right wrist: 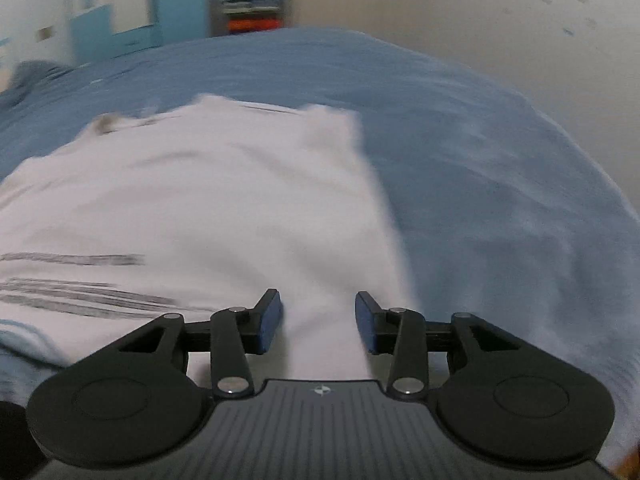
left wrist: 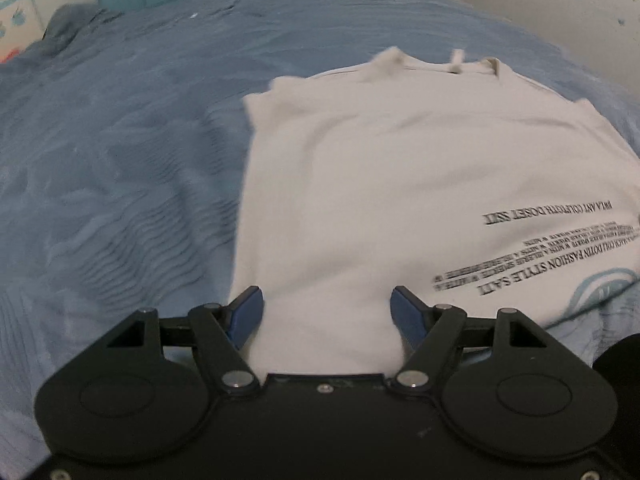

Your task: Fold small clothes

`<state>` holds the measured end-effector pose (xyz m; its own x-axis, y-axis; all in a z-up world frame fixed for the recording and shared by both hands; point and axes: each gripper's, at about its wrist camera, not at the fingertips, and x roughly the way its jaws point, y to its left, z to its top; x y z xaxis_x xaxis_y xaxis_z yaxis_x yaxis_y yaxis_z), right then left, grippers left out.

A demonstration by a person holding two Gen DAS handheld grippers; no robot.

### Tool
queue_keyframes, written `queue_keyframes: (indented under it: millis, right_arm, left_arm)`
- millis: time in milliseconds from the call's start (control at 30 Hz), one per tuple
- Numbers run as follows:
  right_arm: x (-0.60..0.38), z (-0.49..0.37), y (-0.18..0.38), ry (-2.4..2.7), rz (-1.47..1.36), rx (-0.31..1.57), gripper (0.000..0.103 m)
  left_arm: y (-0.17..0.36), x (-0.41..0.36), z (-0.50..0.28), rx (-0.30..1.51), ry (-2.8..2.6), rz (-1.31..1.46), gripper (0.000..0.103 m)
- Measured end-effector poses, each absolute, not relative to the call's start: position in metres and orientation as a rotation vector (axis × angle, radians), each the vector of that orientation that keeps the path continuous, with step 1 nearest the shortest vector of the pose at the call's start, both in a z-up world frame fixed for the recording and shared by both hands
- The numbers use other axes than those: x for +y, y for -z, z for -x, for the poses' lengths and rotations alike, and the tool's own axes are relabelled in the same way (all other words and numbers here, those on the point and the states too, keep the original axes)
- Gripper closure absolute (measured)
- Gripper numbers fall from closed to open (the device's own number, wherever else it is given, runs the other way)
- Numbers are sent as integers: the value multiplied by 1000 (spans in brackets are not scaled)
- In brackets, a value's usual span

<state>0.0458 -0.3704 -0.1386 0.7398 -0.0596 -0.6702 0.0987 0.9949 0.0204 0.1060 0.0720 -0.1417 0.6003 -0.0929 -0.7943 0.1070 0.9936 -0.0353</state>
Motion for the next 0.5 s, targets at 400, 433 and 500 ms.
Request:
queue_keyframes:
  millis: [400, 433, 500]
  right_arm:
    - [-312, -36, 101, -181, -145, 688, 65]
    - [-297, -38, 102, -237, -136, 701, 64]
    - [-274, -43, 107, -330, -77, 738, 63]
  left_arm:
    - [92, 18, -91, 854, 238, -22, 31]
    - [95, 7, -88, 868, 258, -29, 31]
    - [102, -8, -91, 909, 293, -36, 31]
